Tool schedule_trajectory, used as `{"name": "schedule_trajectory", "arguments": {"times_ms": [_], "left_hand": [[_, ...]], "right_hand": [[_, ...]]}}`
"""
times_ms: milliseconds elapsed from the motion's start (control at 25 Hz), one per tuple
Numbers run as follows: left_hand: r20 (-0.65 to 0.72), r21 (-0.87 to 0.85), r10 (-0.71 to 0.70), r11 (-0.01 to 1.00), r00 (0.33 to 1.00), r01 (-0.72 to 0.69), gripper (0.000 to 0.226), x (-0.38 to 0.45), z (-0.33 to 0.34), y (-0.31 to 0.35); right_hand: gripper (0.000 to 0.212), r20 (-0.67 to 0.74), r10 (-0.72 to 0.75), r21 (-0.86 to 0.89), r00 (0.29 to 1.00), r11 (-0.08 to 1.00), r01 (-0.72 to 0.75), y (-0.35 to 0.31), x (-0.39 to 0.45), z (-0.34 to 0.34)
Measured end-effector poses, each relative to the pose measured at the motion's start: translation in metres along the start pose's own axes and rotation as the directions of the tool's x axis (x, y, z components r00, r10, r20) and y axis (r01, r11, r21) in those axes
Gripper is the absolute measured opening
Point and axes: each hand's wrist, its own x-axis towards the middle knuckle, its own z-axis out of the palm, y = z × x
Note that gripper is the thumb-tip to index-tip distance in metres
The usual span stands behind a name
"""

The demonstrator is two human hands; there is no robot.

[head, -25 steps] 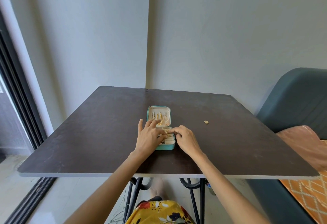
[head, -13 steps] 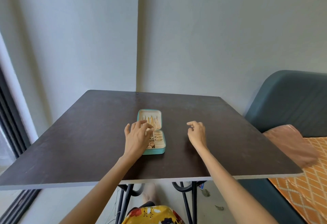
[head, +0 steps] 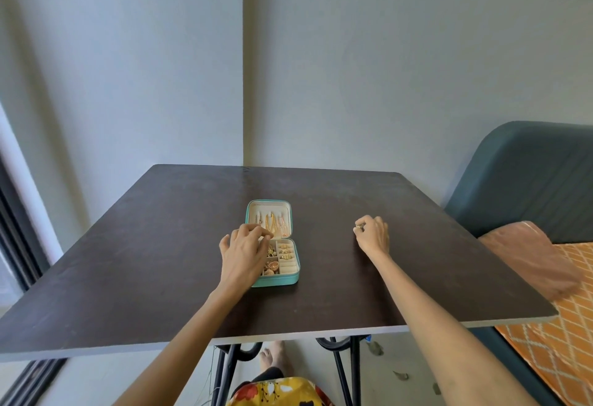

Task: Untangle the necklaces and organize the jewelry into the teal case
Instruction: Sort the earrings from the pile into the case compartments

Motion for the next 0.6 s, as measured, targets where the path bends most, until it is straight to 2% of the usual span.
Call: {"name": "schedule_trajectory", "arguments": {"times_ms": [200,280,400,520,600], "left_hand": [[0.025,0.005,0.005,1.000,1.000,-0.005,0.025,-0.001,-0.003,0.000],[0.026,0.011,0.011,1.000,1.000,-0.012,0.025,-0.001,-0.003,0.000],[0.016,-0.006,0.014,1.000,1.000,-0.014,0.025,0.001,-0.005,0.001],[0.019,-0.013,0.010,1.000,1.000,-0.010,0.024,0.002,-0.006,0.001],[0.047,-0.023,0.014,1.000,0.999,-0.013,0.023,0.003,-0.006,0.002]], "right_hand": [[0.021,0.017,0.001,0.037,1.000,0.999,-0.002,0.004,0.003,-0.005],[0.015,0.035,-0.008,-0.006,0.999,1.000,0.009,0.004,0.006,-0.007],[0.023,0.066,-0.026,-0.078,0.998,0.996,0.031,0.002,0.006,-0.011],[0.017,0.072,-0.087,0.017,0.994,0.996,0.086,-0.007,-0.003,-0.014],[0.016,0.081,-0.183,0.128,0.980,0.977,0.172,-0.021,-0.018,-0.015]]}}
